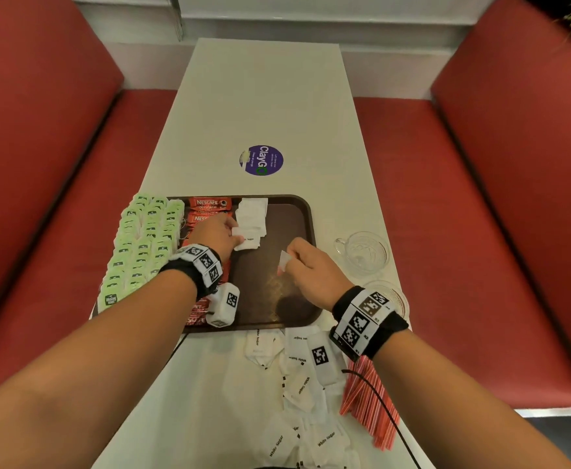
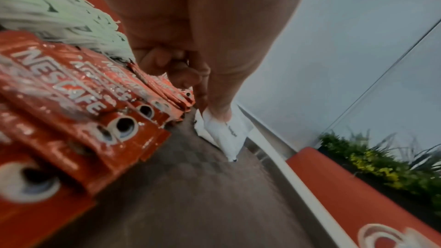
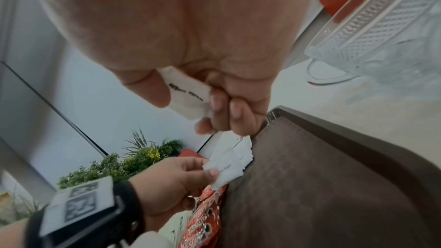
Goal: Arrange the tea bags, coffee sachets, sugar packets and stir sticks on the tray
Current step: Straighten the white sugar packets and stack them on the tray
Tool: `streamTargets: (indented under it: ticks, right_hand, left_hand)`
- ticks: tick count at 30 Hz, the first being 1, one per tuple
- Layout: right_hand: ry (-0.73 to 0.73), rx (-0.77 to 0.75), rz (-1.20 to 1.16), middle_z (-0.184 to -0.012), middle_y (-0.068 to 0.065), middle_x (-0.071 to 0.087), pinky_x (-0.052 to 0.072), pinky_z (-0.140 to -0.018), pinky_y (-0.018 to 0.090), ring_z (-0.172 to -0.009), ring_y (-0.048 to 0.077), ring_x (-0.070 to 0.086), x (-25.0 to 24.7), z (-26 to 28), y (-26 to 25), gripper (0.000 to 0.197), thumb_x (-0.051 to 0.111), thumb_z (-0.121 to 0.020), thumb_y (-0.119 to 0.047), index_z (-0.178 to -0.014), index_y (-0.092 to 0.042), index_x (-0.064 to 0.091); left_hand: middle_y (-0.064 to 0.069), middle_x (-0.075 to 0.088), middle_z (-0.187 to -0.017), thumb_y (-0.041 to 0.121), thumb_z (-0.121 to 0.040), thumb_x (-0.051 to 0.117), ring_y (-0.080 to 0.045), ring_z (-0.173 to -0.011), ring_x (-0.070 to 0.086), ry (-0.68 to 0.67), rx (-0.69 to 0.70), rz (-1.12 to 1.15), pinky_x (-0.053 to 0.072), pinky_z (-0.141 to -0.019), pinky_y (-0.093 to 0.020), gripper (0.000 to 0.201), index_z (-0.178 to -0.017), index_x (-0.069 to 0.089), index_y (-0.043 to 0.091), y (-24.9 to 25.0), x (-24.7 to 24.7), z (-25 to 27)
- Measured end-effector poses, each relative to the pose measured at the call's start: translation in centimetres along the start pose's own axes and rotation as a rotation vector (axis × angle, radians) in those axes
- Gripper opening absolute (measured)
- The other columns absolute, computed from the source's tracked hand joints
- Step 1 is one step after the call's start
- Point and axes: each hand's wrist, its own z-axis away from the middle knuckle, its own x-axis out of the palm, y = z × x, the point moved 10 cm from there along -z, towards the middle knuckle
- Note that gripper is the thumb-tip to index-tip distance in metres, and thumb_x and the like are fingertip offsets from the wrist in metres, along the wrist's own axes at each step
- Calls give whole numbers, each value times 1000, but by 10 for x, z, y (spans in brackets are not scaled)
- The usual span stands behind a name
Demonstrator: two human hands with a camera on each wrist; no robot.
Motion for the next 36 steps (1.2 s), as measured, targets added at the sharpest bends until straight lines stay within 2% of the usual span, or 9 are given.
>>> streamTargets:
  ticks: [5, 9, 16, 24, 27, 29, 32, 34, 36]
  right_hand:
    - [4, 1, 31, -88, 12, 63, 50, -76, 46, -81, 28, 59, -5, -6, 3, 17, 48, -98, -21, -95, -5, 52]
    - [32, -25, 43, -84, 6, 60, 50, -70, 40, -76, 24, 57, -10, -10, 5, 17, 51, -99, -25, -95, -9, 54]
    - [31, 0, 63, -94, -2, 64, 53, -78, 34, -87, 16, 61, -7, -18, 16, 13, 52, -101, -27, -105, -17, 59]
    - [61, 72, 17, -87, 20, 62, 52, -74, 47, -81, 33, 61, -4, -30, 27, 29, 49, -102, -26, -92, -1, 59]
    - [90, 75, 10, -84, 21, 62, 51, -69, 45, -76, 33, 60, -8, -33, 28, 31, 50, -101, -28, -92, 0, 60]
    - [112, 74, 11, -83, 19, 64, 49, -65, 41, -74, 32, 60, -12, -35, 28, 30, 50, -102, -29, -92, -2, 62]
    - [140, 64, -11, -79, 16, 63, 45, -61, 36, -64, 20, 54, -16, -37, 28, 28, 50, -102, -28, -92, -5, 62]
    - [143, 58, -23, -76, 12, 63, 45, -61, 33, -63, 16, 53, -17, -37, 28, 26, 50, -103, -28, -94, -8, 64]
    - [133, 66, -36, -75, 7, 64, 46, -59, 28, -63, 14, 56, -14, -37, 29, 22, 51, -102, -27, -97, -13, 67]
  left_hand:
    - [-2, 67, -96, 28, -81, 80, -24, -92, 64, -1, -21, 7, 53, -85, -37, 31, -102, 57, 24, -1, 7, -24]
    - [-1, 66, -102, 35, -81, 80, -24, -96, 62, 0, -32, -89, 47, -80, -32, 34, -102, 56, 22, 2, 7, -32]
    - [-7, 65, -115, 36, -83, 77, -29, -106, 63, 8, 21, -228, 50, -87, -37, 52, -124, 52, 17, 12, 11, -37]
    - [-9, 62, -125, 34, -89, 70, -30, -115, 58, 3, 51, -231, 49, -95, -40, 47, -129, 54, 16, 24, 13, -34]
    - [-2, 65, -117, 44, -92, 63, -22, -106, 61, 95, 122, -178, 51, -89, -37, 39, -122, 60, 19, 38, -4, -24]
    - [8, 66, -102, 51, -95, 56, -10, -88, 60, 101, 222, -31, 48, -76, -27, 31, -107, 66, 25, 54, -14, -9]
    - [14, 68, -88, 53, -92, 59, -2, -70, 56, -116, 354, 205, 42, -65, -21, 28, -93, 72, 29, 75, -11, 23]
    - [17, 68, -81, 44, -88, 69, 2, -68, 56, -230, 450, 192, 40, -63, -14, 17, -95, 74, 29, 84, -3, 40]
    - [20, 66, -80, 36, -88, 72, 3, -72, 58, -228, 494, 121, 39, -66, -14, 16, -100, 74, 26, 80, 2, 41]
